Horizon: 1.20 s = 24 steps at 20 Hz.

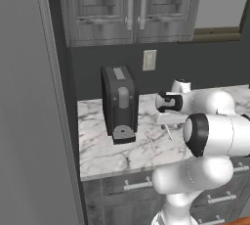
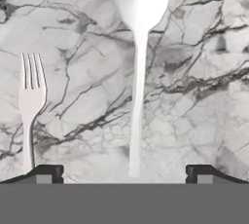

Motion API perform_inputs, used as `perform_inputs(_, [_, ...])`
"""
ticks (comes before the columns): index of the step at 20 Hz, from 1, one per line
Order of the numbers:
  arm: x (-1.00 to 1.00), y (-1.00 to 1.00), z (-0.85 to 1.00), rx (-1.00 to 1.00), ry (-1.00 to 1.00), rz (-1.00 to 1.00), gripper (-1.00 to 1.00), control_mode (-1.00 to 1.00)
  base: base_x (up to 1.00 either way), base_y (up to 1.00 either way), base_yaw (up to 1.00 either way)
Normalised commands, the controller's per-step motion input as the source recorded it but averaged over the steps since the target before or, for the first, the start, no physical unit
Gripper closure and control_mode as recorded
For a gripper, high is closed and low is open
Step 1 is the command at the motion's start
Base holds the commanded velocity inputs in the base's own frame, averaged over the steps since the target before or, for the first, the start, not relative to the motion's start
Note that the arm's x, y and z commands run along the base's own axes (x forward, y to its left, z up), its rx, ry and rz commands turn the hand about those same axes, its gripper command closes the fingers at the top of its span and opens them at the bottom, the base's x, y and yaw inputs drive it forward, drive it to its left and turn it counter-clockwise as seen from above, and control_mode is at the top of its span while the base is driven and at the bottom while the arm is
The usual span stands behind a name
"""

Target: Take the fork and place it on the left side of the plate. Then take the spoon and place it on the right side of the plate. Make sure they're directly next to the plate.

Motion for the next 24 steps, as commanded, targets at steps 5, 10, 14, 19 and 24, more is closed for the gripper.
perform_inputs(5, [0.24, 0.0, -0.24, 0.0, 0.0, 0.0, -1.0, -1.0, 0.0, 0.0, 0.0])
perform_inputs(10, [0.23, 0.0, -0.28, 0.0, 0.0, 0.0, -1.0, -1.0, 0.0, 0.0, 0.0])
perform_inputs(14, [0.24, -0.02, -0.24, 0.0, -0.04, 0.0, -1.0, -1.0, 0.0, 0.0, 0.0])
perform_inputs(19, [0.23, -0.02, -0.21, 0.0, -0.02, 0.0, -1.0, -1.0, 0.0, 0.0, 0.0])
perform_inputs(24, [0.18, 0.0, -0.19, 0.0, -0.01, 0.0, -1.0, -1.0, 0.0, 0.0, 0.0])
